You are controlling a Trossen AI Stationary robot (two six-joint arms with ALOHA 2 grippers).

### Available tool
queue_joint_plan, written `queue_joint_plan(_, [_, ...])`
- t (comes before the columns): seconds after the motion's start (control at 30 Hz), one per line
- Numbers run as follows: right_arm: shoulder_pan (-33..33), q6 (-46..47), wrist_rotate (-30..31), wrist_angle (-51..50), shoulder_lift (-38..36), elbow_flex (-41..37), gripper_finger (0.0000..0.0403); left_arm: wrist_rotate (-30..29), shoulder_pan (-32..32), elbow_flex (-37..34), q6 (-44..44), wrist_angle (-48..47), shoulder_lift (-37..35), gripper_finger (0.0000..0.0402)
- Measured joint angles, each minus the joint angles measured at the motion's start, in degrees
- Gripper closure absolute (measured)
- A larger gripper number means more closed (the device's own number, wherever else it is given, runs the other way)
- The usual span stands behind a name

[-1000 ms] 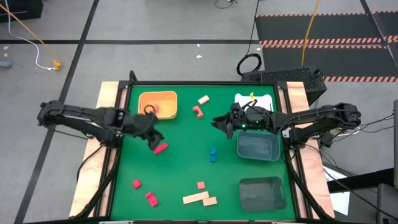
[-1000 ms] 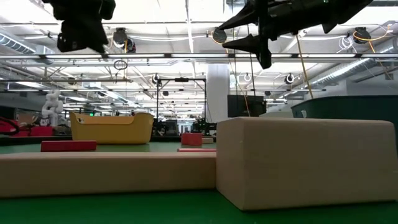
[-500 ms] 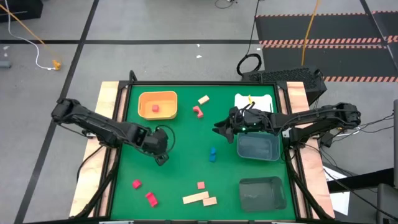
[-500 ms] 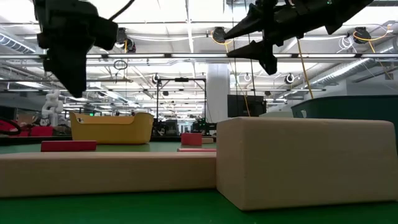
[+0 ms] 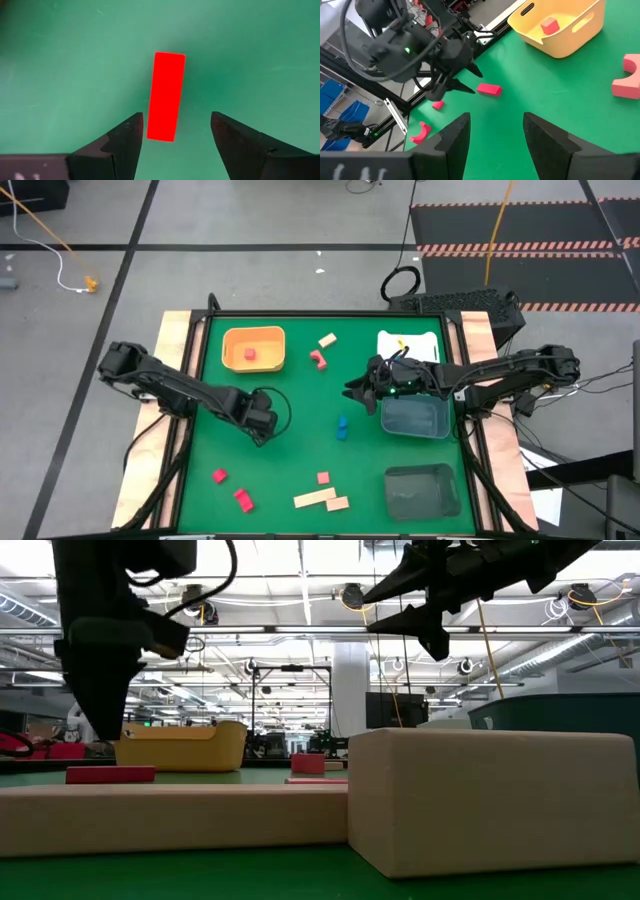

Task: Sort & place blocks by color
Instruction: Put the top red block into the blue bin

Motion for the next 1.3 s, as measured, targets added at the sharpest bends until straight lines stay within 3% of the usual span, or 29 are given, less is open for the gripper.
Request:
queue_joint_plan(0.3, [-0.02, -1.27, 0.0, -0.76, 0.0, 0.0, 0.0227, -0.22, 0.88, -0.99, 1.14, -0.82, 5.66, 0.0169])
queue_joint_plan(0.57, [-0.02, -2.58, 0.0, -1.69, 0.0, 0.0, 0.0227, 6.32, 3.24, -5.62, 1.23, 5.86, 6.62, 0.017])
queue_joint_plan(0.73, [-0.02, -2.64, 0.0, -2.2, 0.0, 0.0, 0.0227, 8.46, 4.73, -5.86, 1.21, 6.33, 6.04, 0.0217])
queue_joint_plan(0.87, [-0.05, -2.71, 0.02, -2.24, 0.0, 0.0, 0.0227, 9.36, 5.82, -5.96, 1.48, 6.49, 4.92, 0.0294])
queue_joint_plan(1.07, [-0.07, -1.96, 0.02, -2.24, 0.0, 0.0, 0.0227, 9.73, 6.88, -6.46, -1.49, 8.42, 1.66, 0.0296])
queue_joint_plan(1.2, [-0.11, 4.03, 0.3, -2.24, 0.0, 0.0, 0.0227, 8.78, 7.19, -6.25, -2.12, 16.0, -3.85, 0.0296])
queue_joint_plan(1.3, [-0.11, 10.47, 1.12, -2.24, 0.0, 0.0, 0.0227, 4.92, 7.17, -6.25, -1.47, 24.88, -7.54, 0.0296])
